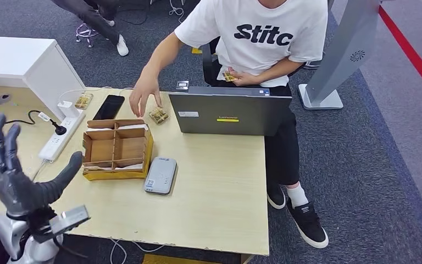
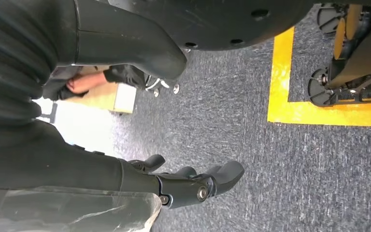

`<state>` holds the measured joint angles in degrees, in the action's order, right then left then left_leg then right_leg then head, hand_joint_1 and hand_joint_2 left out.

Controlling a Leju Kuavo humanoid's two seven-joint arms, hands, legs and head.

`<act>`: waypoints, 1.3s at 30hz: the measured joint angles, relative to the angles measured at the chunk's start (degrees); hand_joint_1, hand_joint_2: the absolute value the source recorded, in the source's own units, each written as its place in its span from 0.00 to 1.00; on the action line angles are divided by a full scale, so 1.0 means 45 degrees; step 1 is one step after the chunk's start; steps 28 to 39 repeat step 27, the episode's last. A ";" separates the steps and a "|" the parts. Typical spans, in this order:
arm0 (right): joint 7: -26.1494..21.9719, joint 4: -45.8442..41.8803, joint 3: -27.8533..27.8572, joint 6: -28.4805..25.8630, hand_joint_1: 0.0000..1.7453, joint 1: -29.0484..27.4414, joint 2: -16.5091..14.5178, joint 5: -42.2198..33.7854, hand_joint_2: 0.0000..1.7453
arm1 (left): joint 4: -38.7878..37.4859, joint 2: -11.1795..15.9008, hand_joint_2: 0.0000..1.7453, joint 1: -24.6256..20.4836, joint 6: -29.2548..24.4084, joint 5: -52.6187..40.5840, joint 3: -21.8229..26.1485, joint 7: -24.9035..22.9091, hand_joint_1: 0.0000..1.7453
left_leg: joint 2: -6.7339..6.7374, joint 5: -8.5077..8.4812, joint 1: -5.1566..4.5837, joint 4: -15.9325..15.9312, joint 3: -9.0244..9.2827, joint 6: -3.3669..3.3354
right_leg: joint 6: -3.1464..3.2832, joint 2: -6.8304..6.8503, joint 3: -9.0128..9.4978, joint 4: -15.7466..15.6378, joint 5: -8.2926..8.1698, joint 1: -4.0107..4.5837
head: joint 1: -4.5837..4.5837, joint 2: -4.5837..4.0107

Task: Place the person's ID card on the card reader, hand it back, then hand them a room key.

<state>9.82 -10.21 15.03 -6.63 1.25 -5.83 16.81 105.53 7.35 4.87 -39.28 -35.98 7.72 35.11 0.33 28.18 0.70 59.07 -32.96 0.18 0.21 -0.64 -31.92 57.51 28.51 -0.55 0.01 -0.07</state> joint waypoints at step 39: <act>-0.0212 0.0010 0.1078 -0.0177 0.57 -0.0074 -0.0395 0.0437 1.00 | -1.7993 -0.3321 1.00 -0.1218 0.6372 0.9388 1.4153 -0.4256 0.71 | -0.0061 0.0012 -0.0019 -0.0003 0.0040 -0.0017 | -0.0017 0.0064 0.0054 -0.0010 0.0016 -0.0032 | 0.0028 0.0000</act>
